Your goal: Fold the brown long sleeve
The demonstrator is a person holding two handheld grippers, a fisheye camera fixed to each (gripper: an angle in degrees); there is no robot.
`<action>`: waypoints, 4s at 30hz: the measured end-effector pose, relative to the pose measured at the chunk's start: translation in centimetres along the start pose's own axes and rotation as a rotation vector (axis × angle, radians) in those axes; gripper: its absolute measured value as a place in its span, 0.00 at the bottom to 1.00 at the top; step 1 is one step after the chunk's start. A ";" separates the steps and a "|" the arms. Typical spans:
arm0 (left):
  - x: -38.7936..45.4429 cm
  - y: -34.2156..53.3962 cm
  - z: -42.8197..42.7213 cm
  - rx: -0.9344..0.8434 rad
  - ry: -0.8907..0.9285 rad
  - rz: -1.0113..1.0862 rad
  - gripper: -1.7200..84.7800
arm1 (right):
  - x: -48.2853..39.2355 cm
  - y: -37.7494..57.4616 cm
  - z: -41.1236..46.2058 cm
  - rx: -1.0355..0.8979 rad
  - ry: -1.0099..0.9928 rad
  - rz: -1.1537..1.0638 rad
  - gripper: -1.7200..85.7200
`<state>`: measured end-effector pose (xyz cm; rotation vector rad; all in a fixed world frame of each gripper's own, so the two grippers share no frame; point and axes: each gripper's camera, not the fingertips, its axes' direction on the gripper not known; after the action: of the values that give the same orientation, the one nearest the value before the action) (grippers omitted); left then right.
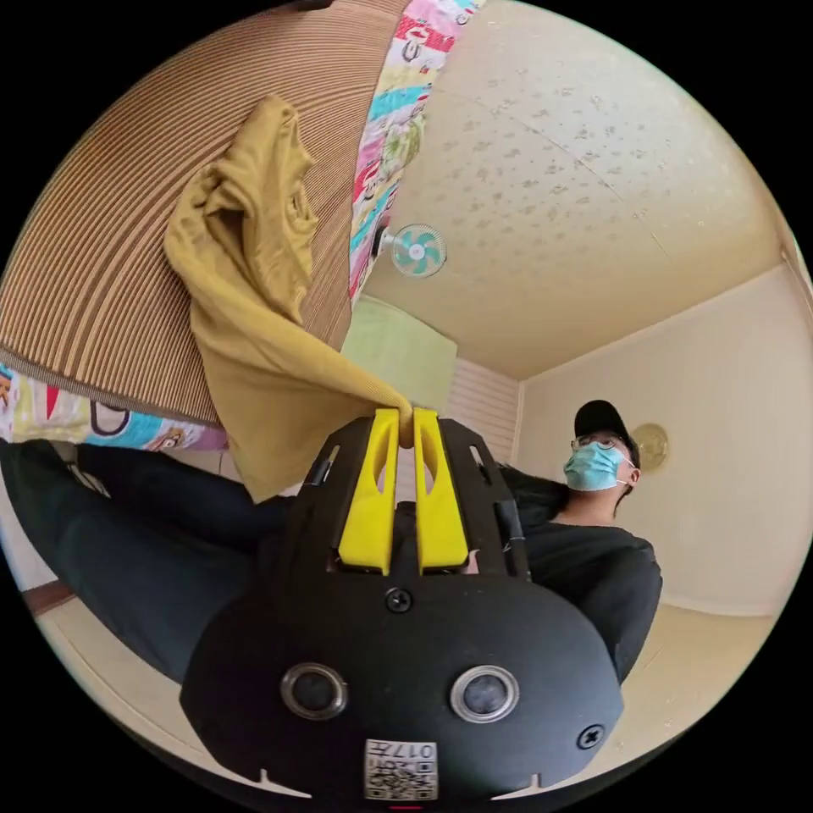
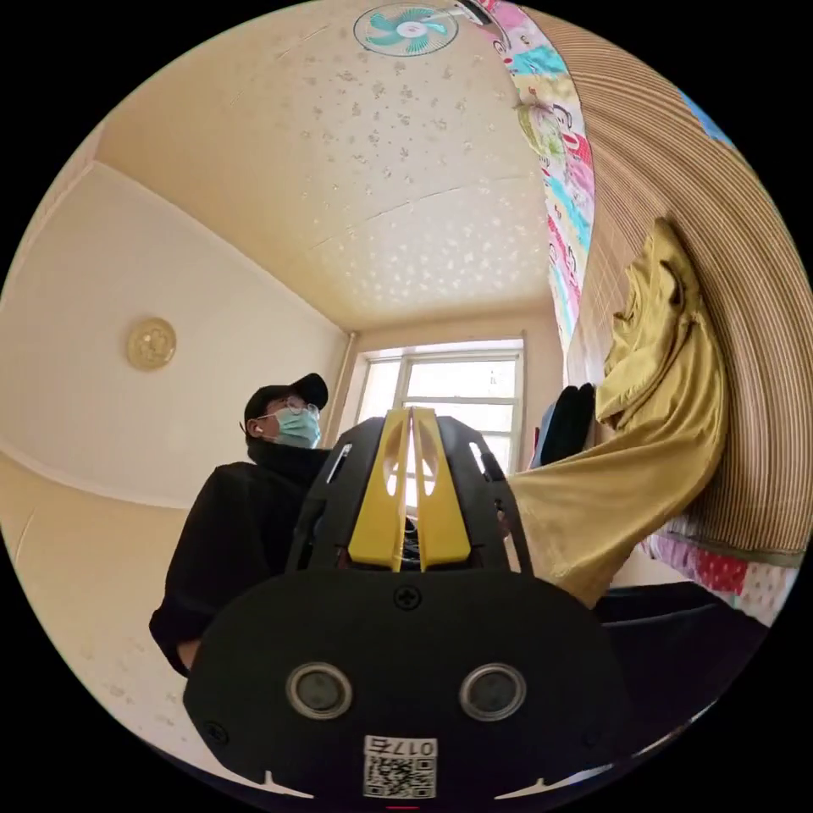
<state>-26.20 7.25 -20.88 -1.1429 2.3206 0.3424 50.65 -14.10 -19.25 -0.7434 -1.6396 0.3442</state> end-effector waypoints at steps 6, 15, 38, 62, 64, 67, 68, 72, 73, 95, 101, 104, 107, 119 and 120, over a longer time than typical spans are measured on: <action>3.5 -9.5 3.8 -0.050 -0.188 0.019 0.06 | 10.1 -7.4 8.5 -0.466 0.768 0.374 0.09; 4.7 -11.6 9.6 -0.130 -0.287 0.047 0.06 | 24.7 5.9 16.9 -0.542 0.681 0.878 0.15; 3.7 -7.2 1.8 -0.193 -0.326 -0.254 0.06 | 11.6 7.3 13.1 -0.009 0.184 0.494 0.04; -12.6 -16.3 12.7 -0.135 -1.029 0.007 0.09 | 33.2 -4.9 28.1 -0.527 1.319 0.303 0.07; -14.0 -15.4 13.1 -0.189 -1.046 -0.003 0.06 | 32.0 -3.5 26.7 -0.470 1.276 0.296 0.06; -13.7 -13.8 10.0 -0.177 -0.934 0.017 0.05 | 28.3 -1.1 23.9 -0.390 1.271 0.286 0.06; -14.3 -13.3 8.3 -0.167 -0.928 -0.054 0.05 | 28.5 0.1 23.6 -0.467 1.303 0.311 0.06; -14.9 -12.1 6.5 -0.123 -0.935 -0.094 0.05 | 29.1 1.4 24.1 -0.522 1.299 0.349 0.06; -14.5 -12.3 6.7 -0.107 -0.963 -0.075 0.07 | 28.7 0.9 24.6 -0.504 1.303 0.323 0.06; -18.6 -27.7 8.1 0.118 -0.930 0.082 0.09 | 34.8 0.2 34.2 -0.249 1.697 0.089 0.03; -21.1 -23.8 2.5 0.196 -0.807 0.043 0.19 | 30.1 6.2 42.1 -0.203 1.545 -0.118 0.02; -22.8 -19.0 1.4 0.146 -0.835 -0.010 0.23 | 31.8 8.4 48.7 -0.432 1.568 -0.250 0.02; -25.8 -15.2 3.1 -0.013 -0.860 -0.058 0.19 | 34.6 9.1 50.8 -0.426 1.944 -0.308 0.02; -29.7 -9.6 -4.8 0.216 -0.698 -0.174 0.21 | 30.8 5.3 45.7 -0.178 2.061 -0.244 0.02; -30.5 -9.9 -3.8 0.191 -0.655 -0.160 0.22 | 28.9 6.1 46.8 -0.148 1.959 -0.305 0.02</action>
<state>-4.33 19.62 -0.62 -0.9361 1.6419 0.3607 5.91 17.37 -10.74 -0.5044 0.1336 -0.6315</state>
